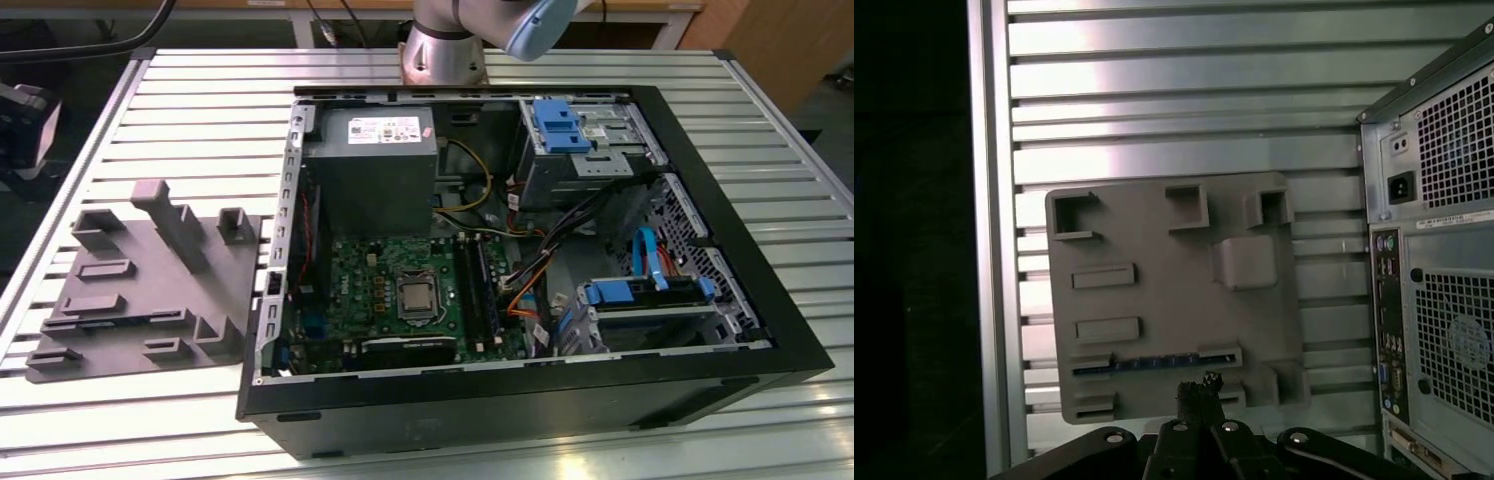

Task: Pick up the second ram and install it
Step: 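Reach for the second ram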

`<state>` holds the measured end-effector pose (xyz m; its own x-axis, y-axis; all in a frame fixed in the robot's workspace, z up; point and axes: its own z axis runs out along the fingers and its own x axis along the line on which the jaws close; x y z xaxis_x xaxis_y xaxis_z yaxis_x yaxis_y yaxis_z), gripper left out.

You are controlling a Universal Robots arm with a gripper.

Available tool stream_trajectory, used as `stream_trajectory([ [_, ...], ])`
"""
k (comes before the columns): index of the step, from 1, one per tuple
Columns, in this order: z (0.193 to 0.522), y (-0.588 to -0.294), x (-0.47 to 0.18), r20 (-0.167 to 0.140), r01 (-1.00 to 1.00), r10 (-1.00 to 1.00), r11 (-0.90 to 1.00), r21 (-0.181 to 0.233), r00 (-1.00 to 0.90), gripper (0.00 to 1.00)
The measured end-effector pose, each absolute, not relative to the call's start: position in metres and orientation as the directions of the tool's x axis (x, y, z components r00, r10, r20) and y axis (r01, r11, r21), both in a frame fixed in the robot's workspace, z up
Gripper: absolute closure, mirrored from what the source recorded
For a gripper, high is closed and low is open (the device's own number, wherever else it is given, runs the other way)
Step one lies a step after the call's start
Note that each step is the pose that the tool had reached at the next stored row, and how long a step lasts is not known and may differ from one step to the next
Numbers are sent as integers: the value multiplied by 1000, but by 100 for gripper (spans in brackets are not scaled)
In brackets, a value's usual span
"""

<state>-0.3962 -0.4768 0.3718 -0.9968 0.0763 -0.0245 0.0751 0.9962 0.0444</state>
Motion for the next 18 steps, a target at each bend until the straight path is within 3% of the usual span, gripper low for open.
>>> stream_trajectory([
  [18, 370, -480, -404, -24, 75, 76, 996, 44, -997, 89],
])
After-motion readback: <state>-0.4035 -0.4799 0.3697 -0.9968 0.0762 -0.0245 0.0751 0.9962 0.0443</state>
